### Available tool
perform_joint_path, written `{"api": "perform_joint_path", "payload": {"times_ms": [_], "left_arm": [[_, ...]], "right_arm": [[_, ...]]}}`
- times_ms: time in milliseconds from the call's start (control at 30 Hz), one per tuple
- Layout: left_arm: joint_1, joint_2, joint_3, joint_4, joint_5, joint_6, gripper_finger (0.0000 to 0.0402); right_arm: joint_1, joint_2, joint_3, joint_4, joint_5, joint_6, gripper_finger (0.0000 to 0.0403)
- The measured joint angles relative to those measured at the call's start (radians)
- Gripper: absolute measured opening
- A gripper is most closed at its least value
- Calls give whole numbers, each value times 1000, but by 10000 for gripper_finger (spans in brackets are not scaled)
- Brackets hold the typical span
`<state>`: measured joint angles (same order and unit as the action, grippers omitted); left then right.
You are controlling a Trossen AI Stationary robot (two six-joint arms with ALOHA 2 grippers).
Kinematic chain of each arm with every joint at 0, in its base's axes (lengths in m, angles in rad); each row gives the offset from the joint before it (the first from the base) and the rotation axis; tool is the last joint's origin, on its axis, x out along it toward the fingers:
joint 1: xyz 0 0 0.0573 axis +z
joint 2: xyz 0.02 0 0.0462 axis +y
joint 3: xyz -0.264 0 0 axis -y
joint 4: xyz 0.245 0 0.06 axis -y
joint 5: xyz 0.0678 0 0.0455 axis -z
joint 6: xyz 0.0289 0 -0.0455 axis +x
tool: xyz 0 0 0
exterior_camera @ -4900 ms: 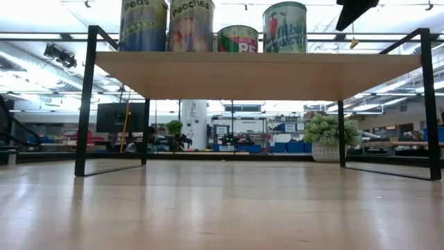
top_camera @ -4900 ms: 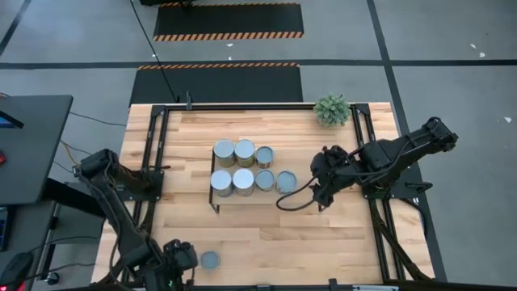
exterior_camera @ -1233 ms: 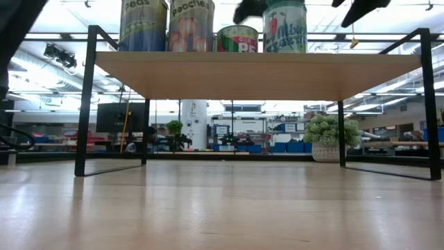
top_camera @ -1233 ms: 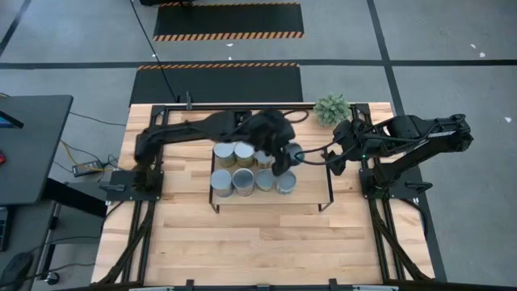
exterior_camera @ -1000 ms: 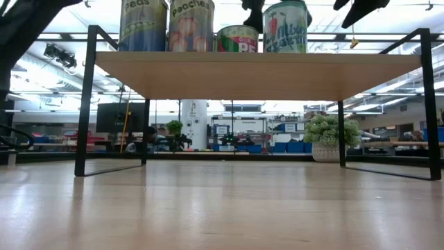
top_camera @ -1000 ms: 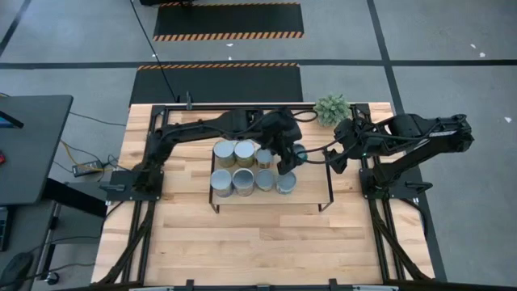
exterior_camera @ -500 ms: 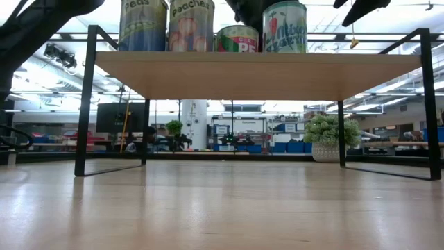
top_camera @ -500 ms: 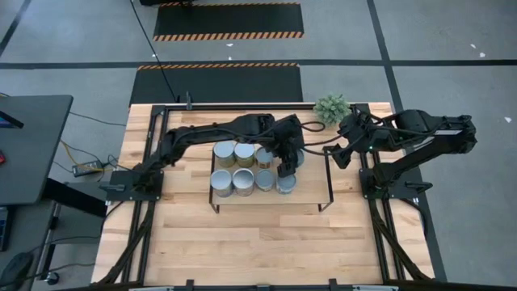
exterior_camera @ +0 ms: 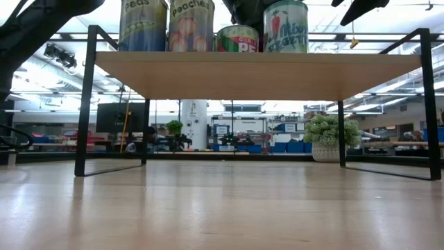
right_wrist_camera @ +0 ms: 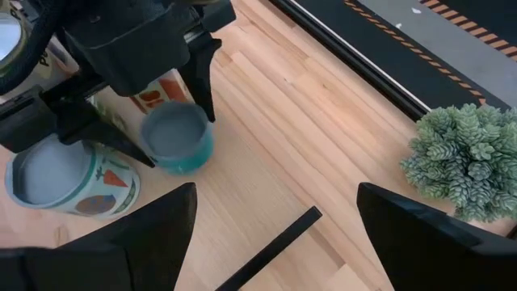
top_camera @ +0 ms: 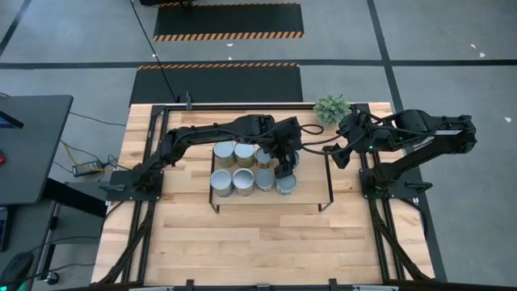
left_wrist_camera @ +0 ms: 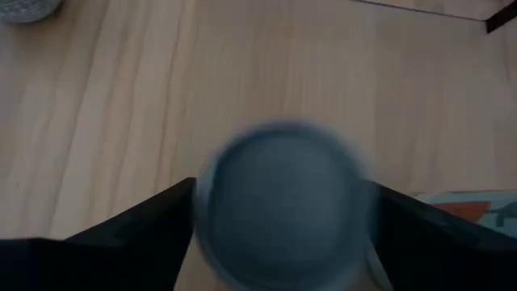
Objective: Pick and place cans onto a shelf
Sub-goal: Put the canned tuna on the shelf
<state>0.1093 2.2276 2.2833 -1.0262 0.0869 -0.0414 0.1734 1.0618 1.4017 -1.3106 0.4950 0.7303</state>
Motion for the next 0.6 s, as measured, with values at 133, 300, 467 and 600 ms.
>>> {"api": "perform_joint_path", "payload": {"times_ms": [133,300,467,600], "left_arm": [[0,0,0,3,35,1,370],[0,0,4,7,31,7,390],[1,-8,74,-3,-74,38,388],[0,-52,67,-21,-138,53,388]], "right_arm": [[0,0,0,0,-5,0,348],[0,0,0,0,-11,0,348],[1,0,-12,4,-25,-45,348],[3,0,-73,39,-42,-67,348]]}}
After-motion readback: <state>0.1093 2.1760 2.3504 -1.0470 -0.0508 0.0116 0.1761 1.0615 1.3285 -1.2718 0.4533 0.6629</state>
